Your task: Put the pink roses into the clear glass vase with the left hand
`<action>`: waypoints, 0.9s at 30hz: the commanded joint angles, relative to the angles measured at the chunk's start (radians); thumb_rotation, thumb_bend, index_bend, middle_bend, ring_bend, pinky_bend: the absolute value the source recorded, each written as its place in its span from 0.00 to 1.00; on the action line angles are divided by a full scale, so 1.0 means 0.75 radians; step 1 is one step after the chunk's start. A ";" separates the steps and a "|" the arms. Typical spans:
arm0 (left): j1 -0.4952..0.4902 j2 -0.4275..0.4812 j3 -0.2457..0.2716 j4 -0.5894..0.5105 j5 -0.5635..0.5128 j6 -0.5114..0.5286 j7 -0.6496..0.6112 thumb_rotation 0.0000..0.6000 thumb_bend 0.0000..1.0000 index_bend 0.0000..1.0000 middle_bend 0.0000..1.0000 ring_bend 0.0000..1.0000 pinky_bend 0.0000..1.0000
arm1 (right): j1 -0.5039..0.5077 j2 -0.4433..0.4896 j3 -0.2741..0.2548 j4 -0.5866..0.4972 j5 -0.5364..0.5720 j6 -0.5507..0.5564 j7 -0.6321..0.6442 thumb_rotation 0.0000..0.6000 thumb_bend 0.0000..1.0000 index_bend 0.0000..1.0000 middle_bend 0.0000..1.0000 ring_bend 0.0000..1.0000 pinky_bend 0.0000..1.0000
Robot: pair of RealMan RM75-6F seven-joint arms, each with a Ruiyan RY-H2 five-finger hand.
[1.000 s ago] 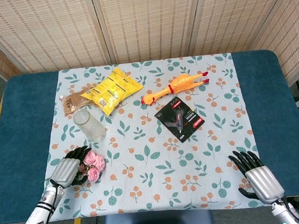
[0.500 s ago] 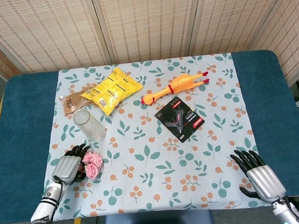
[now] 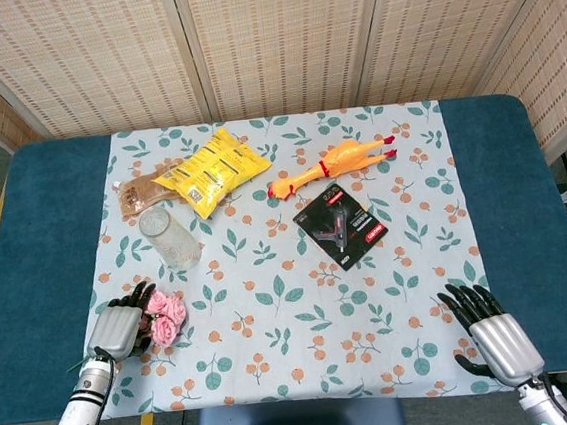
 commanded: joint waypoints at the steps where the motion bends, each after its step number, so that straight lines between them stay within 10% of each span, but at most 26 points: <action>1: 0.002 -0.014 0.017 -0.001 -0.021 0.016 0.038 1.00 0.31 0.00 0.02 0.25 0.27 | 0.000 0.001 0.000 -0.001 0.000 -0.001 0.001 1.00 0.15 0.00 0.00 0.00 0.00; 10: -0.018 -0.049 0.014 0.043 -0.054 -0.024 0.004 1.00 0.53 0.17 0.31 0.57 0.27 | -0.001 0.006 0.000 -0.004 0.003 -0.002 0.001 1.00 0.15 0.00 0.00 0.00 0.00; 17: 0.019 -0.124 -0.020 0.149 0.138 0.109 -0.160 1.00 0.78 0.50 0.66 0.76 0.41 | 0.001 0.007 0.000 -0.007 0.007 -0.008 -0.003 1.00 0.15 0.00 0.00 0.00 0.00; 27: 0.071 -0.244 -0.108 0.458 0.511 0.441 -0.572 1.00 0.88 0.59 0.77 0.83 0.45 | 0.002 0.006 0.002 -0.010 0.017 -0.015 -0.003 1.00 0.15 0.00 0.00 0.00 0.00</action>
